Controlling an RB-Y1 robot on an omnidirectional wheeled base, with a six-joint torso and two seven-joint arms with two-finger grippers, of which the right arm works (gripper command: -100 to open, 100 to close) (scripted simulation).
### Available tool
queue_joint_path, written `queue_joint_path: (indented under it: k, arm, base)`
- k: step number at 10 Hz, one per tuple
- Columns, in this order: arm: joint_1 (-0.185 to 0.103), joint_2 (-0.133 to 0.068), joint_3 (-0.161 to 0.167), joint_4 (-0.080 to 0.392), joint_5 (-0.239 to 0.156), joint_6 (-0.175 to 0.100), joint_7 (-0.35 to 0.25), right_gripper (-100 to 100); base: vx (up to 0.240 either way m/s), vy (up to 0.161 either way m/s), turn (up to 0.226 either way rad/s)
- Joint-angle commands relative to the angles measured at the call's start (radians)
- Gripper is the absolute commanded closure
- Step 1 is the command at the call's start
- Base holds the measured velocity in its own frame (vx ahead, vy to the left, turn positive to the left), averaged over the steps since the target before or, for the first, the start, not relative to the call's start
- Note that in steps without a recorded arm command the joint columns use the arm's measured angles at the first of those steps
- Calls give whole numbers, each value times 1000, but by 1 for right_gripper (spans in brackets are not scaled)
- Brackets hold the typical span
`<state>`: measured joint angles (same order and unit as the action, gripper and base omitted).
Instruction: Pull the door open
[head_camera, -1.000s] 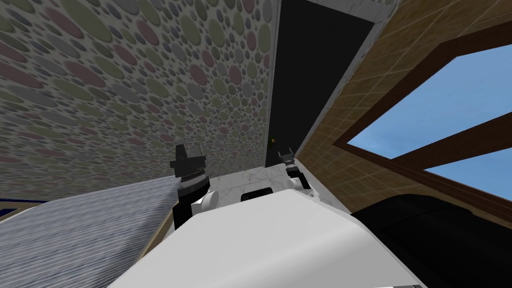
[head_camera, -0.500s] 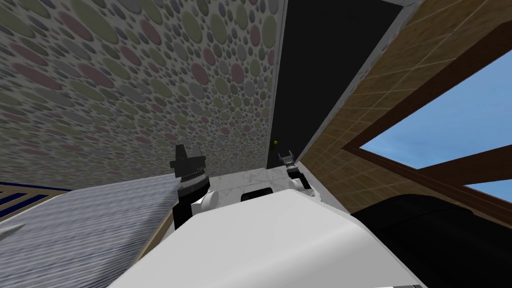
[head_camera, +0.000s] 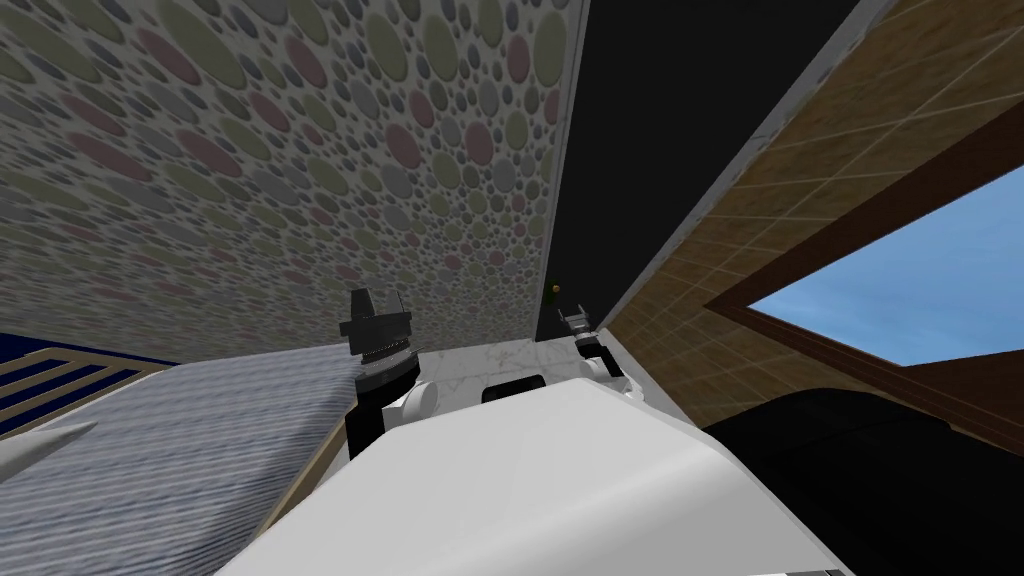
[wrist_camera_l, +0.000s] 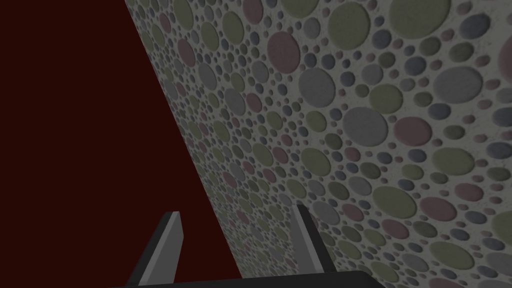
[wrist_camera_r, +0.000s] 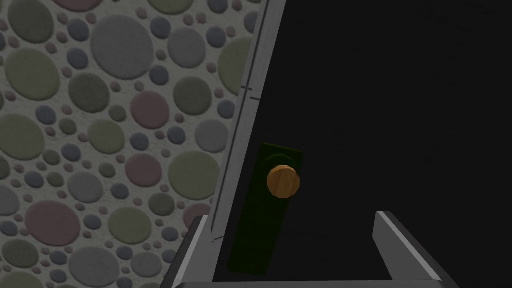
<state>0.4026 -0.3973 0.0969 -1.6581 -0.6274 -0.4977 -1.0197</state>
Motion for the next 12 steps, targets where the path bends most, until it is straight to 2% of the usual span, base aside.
queue_joint_path:
  k: [1, 2, 8, 12]
  arm:
    - [-6, -20, 5, 23, -29, 7, -50, -100]
    - [-6, -20, 5, 23, -29, 7, -59, -100]
    - [-22, -77, 27, 104, -108, 11, -214, -100]
    - [-29, -103, 37, 140, -143, 13, -285, -100]
  base:
    - [88, -50, 120]
    - [56, -42, 41]
    - [71, -47, 83]
    - [70, -47, 57]
